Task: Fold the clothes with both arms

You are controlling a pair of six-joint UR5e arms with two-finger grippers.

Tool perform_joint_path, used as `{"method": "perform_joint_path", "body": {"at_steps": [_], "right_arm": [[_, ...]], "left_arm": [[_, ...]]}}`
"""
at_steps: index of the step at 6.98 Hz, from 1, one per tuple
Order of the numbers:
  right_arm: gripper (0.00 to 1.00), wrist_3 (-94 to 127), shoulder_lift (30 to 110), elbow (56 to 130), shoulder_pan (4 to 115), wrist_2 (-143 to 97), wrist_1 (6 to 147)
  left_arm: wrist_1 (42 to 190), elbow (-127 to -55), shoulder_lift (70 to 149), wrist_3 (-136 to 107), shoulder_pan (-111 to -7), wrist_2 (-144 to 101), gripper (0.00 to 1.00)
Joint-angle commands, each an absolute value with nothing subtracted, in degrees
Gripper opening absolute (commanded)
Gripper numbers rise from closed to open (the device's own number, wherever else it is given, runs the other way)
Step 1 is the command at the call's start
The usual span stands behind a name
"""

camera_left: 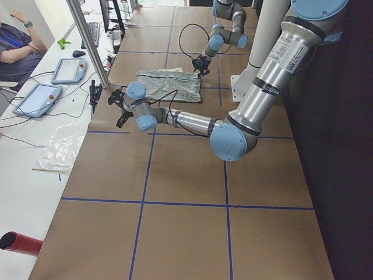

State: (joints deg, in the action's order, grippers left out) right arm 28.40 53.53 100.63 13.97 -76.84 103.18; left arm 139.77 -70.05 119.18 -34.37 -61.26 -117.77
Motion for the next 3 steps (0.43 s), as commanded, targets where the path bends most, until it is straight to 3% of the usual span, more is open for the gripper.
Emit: {"method": "perform_joint_path", "body": {"at_steps": [1,3], "right_arm": [[0.34,28.3,53.53,100.55,13.89,-76.99,103.18],[0.28,28.04,53.44,100.55,13.8,-77.17,103.27]], "left_arm": [[139.83,-70.05,119.01,-34.37,-61.26,-117.77,1.0],[139.75,-70.05,119.0,-34.45,-61.26,-117.77,1.0]]}}
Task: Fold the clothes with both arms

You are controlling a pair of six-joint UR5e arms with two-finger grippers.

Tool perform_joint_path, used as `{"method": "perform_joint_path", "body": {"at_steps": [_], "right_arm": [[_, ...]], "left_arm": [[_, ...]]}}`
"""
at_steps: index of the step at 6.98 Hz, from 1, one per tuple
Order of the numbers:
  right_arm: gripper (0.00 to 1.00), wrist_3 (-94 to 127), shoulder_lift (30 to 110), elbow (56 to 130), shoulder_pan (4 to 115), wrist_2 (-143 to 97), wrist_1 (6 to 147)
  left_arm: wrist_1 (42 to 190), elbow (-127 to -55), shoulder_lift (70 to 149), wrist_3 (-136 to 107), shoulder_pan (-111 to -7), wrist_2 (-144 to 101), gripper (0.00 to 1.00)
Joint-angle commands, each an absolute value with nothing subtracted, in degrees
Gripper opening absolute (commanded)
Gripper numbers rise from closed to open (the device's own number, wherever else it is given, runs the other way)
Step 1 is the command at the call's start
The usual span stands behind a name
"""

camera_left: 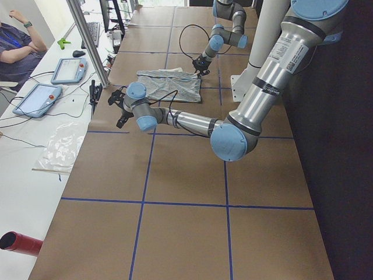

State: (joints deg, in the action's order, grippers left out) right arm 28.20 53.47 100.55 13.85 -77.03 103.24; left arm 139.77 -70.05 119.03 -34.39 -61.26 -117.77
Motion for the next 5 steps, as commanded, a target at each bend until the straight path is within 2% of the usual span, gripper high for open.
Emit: {"method": "perform_joint_path", "body": {"at_steps": [1,2,4,5], "right_arm": [[0.15,27.86,53.44,100.63,13.89,-77.25,103.27],[0.0,27.86,53.35,100.81,13.89,-77.43,103.18],[0.0,28.04,53.7,102.55,14.06,-77.34,103.18],[0.0,28.3,56.66,105.35,14.24,-77.34,103.18]], "left_arm": [[139.75,-70.05,119.0,-34.89,-61.26,-117.77,1.0],[139.83,-70.05,119.09,-35.33,-61.26,-117.86,1.0],[139.83,-70.05,119.09,-35.6,-61.26,-117.86,1.0],[139.75,-70.05,119.18,-35.6,-61.17,-117.77,1.0]]}}
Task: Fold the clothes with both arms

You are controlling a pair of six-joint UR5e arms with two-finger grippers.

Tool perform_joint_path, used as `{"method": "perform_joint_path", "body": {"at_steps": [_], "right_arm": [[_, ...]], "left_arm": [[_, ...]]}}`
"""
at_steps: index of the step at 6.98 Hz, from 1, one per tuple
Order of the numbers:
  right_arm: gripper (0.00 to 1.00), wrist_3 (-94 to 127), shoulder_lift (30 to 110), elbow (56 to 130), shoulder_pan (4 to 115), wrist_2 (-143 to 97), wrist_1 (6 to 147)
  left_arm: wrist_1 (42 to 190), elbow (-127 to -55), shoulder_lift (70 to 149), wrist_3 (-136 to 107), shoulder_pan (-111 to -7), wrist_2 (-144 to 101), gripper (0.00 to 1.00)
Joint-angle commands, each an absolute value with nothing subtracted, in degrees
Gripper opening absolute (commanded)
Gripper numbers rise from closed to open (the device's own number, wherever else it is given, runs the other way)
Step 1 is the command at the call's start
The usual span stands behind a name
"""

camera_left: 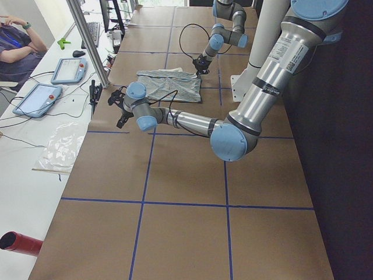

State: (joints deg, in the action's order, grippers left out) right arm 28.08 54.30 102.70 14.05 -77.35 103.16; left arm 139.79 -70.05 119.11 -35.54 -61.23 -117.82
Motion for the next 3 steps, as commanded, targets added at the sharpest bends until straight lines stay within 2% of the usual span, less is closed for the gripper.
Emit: {"method": "perform_joint_path", "body": {"at_steps": [1,3], "right_arm": [[0.0,28.74,60.78,109.04,14.41,-77.26,103.18],[0.0,34.41,66.77,113.11,14.5,-77.26,103.36]], "left_arm": [[139.75,-70.05,119.35,-36.03,-61.17,-117.77,1.0],[139.83,-70.05,119.53,-36.74,-61.08,-117.77,1.0]]}}
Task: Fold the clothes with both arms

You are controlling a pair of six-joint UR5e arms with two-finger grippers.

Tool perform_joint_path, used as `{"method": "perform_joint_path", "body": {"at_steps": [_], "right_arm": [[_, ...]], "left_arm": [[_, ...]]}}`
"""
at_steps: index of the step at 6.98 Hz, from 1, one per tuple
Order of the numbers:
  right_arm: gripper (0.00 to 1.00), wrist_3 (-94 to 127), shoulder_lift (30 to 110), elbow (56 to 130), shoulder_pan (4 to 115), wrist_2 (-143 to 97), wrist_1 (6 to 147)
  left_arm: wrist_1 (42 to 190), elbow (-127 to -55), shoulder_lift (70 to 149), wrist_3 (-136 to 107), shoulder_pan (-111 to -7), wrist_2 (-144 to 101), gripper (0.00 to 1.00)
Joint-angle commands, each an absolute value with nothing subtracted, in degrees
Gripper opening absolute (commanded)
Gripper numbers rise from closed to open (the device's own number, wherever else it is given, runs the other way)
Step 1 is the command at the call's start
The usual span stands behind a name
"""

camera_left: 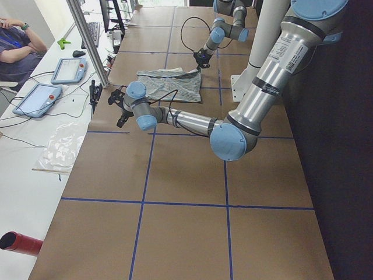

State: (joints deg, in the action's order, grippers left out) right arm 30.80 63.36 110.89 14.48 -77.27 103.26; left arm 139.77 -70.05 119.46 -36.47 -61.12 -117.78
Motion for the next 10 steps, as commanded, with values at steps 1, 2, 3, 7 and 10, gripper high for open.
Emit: {"method": "perform_joint_path", "body": {"at_steps": [1,2,3,7,10], "right_arm": [[0.0,41.07,67.32,112.77,12.94,-77.26,103.36],[0.31,46.61,67.24,112.59,11.44,-77.26,103.27],[0.96,52.59,66.98,112.5,10.03,-76.99,103.27],[1.0,49.95,62.51,112.16,16.59,-78.13,103.18],[0.91,42.4,55.32,99.55,24.05,-82.68,95.21]], "left_arm": [[139.75,-70.05,119.53,-36.74,-61.0,-117.77,1.0],[139.75,-70.05,119.53,-36.74,-61.0,-117.77,1.0],[139.75,-70.05,119.53,-36.74,-61.0,-117.77,1.0],[139.75,-70.05,119.62,-36.83,-60.91,-117.86,1.0],[139.75,-70.05,119.62,-37.0,-60.65,-117.86,1.0]]}}
